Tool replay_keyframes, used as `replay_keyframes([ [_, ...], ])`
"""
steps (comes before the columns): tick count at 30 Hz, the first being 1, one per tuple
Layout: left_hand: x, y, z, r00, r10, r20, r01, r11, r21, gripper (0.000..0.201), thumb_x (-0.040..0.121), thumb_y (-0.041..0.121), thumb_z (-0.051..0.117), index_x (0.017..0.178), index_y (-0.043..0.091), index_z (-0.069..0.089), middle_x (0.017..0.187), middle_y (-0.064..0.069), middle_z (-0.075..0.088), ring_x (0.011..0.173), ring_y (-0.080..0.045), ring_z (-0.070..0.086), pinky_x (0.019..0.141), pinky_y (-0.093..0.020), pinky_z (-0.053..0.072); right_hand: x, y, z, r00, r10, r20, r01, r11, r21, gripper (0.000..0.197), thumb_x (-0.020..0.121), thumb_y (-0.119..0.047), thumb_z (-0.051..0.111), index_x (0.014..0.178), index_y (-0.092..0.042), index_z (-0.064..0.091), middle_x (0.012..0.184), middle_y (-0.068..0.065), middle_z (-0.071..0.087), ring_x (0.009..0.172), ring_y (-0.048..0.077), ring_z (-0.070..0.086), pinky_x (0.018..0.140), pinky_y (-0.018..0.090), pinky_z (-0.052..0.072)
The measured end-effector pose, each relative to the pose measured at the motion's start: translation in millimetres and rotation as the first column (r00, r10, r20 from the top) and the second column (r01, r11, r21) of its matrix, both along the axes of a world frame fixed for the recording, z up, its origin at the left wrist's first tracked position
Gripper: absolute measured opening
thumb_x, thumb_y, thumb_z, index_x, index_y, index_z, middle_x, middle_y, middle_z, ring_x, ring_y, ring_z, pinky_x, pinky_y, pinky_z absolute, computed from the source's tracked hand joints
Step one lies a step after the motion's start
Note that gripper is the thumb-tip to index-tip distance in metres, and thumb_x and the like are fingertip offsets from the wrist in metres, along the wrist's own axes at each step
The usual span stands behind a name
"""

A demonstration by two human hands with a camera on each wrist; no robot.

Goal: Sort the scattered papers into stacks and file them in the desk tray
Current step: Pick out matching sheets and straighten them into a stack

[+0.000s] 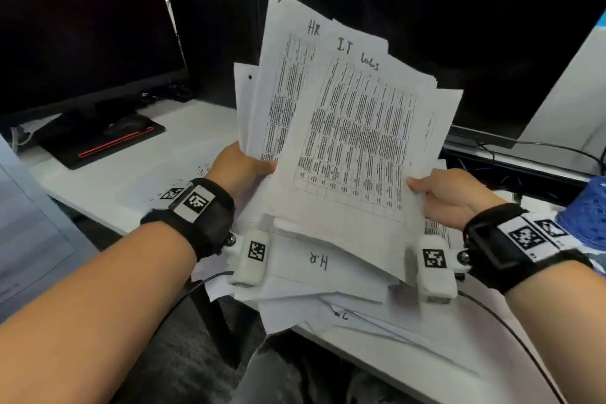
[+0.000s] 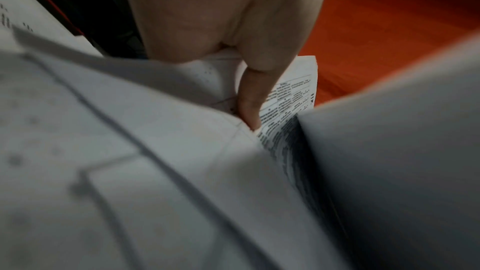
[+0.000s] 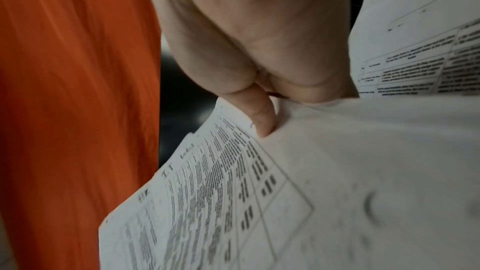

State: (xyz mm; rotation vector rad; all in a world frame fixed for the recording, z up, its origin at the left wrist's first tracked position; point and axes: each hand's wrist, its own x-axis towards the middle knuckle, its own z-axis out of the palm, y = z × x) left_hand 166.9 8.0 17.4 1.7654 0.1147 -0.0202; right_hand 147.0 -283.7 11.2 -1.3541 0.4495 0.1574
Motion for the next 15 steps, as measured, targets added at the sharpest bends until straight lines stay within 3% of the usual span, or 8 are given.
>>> replay_keyframes([
  [3,1,-14,-1,0.998,-0.038,-0.04,0.036,0.997,-0.063,0.028,0.084,0.023,0.068,0.106,0.006,0.067,0.093,-0.01,0.072,0.088,-0.025,0.07,0.074,-0.035,0.058,0,7,-2,0.999,-0.042,0.035,0.046,0.99,-0.13,0.024,0.096,-0.003,0.05,0.118,-0.003,0.059,0.112,0.01,0.068,0.097,0.027,0.065,0.081,0.044,0.053],
  [4,0,-18,1,0.997,-0.03,-0.065,0.021,0.992,-0.122,0.033,0.087,0.036,0.065,0.105,0.008,0.068,0.092,-0.009,0.073,0.088,-0.027,0.07,0.077,-0.039,0.057,-1,9,-3,0.998,-0.031,0.055,0.038,0.991,-0.131,0.026,0.096,-0.003,0.049,0.12,-0.004,0.059,0.108,0.009,0.069,0.096,0.025,0.066,0.078,0.042,0.053],
  [7,1,-26,3,0.994,-0.057,-0.09,0.036,0.975,-0.218,0.056,0.085,0.067,0.046,0.098,0.018,0.068,0.087,-0.002,0.075,0.079,-0.02,0.072,0.071,-0.034,0.056,-6,12,0,0.989,0.03,0.146,-0.016,0.995,-0.097,0.032,0.097,0.002,0.044,0.123,-0.011,0.057,0.1,0.0,0.07,0.089,0.018,0.069,0.068,0.033,0.056],
  [10,0,-29,9,0.997,-0.075,0.016,0.077,0.964,-0.253,0.06,0.071,0.064,0.057,0.108,0.017,0.061,0.095,-0.003,0.073,0.089,-0.023,0.071,0.075,-0.036,0.056,-12,16,11,0.966,0.009,0.258,0.033,0.987,-0.157,0.037,0.096,0.003,0.045,0.127,-0.015,0.054,0.107,-0.001,0.068,0.097,0.018,0.067,0.072,0.03,0.056],
  [12,-1,-29,17,0.988,-0.098,0.116,0.126,0.956,-0.264,0.058,0.067,0.049,0.068,0.113,0.015,0.061,0.097,-0.003,0.073,0.091,-0.021,0.071,0.076,-0.034,0.058,-14,18,23,0.931,-0.015,0.366,0.112,0.963,-0.245,0.039,0.095,0.002,0.049,0.129,-0.016,0.053,0.115,-0.002,0.066,0.103,0.015,0.064,0.081,0.028,0.053],
  [15,1,-29,36,0.959,-0.13,0.25,0.188,0.957,-0.221,0.048,0.072,0.025,0.078,0.117,0.016,0.063,0.104,0.0,0.073,0.096,-0.014,0.07,0.078,-0.026,0.056,-21,21,43,0.844,-0.038,0.535,0.21,0.941,-0.264,0.041,0.094,0.001,0.05,0.131,-0.018,0.05,0.118,-0.008,0.064,0.103,0.005,0.063,0.078,0.019,0.051],
])
